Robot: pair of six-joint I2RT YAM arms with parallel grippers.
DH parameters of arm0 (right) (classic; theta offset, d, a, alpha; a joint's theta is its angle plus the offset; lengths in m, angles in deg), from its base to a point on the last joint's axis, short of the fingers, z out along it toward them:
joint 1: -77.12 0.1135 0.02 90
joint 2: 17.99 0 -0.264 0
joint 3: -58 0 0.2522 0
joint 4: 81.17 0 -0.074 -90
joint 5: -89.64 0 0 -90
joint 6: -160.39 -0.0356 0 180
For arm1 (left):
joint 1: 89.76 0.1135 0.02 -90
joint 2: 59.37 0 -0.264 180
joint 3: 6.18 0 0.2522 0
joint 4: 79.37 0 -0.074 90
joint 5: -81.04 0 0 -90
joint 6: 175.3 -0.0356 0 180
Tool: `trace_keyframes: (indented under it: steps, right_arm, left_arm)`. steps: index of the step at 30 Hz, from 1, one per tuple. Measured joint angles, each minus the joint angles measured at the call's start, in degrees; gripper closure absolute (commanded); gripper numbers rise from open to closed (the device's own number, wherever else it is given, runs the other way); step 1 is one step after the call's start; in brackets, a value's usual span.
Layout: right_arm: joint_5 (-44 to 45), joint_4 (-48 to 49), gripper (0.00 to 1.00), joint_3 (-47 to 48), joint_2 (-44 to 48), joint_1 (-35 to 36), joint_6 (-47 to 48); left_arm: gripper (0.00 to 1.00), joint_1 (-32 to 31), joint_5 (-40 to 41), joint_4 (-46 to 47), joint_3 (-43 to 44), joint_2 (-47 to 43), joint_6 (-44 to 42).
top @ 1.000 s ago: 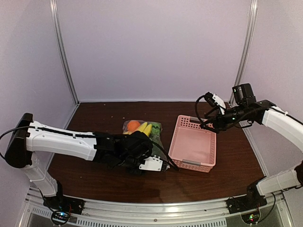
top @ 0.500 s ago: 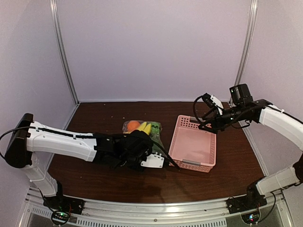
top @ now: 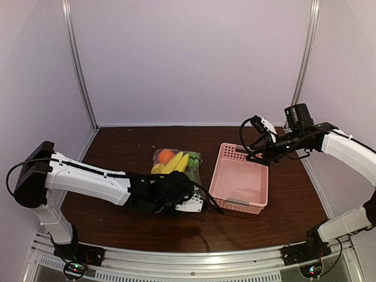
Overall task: Place the food in the zip-top bag and seal the zipper
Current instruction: Pick up the zipper food storage bag at the center of the board, then hold the zipper food storage bag at the center of the board.
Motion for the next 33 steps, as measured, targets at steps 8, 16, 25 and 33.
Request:
trace_keyframes:
  steps: [8,16,25,33]
  right_arm:
    - [0.4,-1.9,0.35,1.9,-0.1,3.1,2.0]
    - [-0.8,-7.6,0.37,9.0,-0.8,9.3,7.3]
    - [-1.3,-10.0,0.46,17.9,-5.6,15.8,8.2]
    - [-1.0,-7.9,0.52,22.4,-12.8,20.0,4.6]
  left_arm:
    - [1.0,0.7,-3.1,-2.2,3.2,-3.1,4.3]
    - [1.0,8.2,-13.5,-4.6,10.8,-10.8,14.6]
    - [1.0,13.2,-24.4,-7.6,11.6,-14.5,23.4]
    - [1.0,15.8,-30.0,-7.5,11.6,-15.7,28.1]
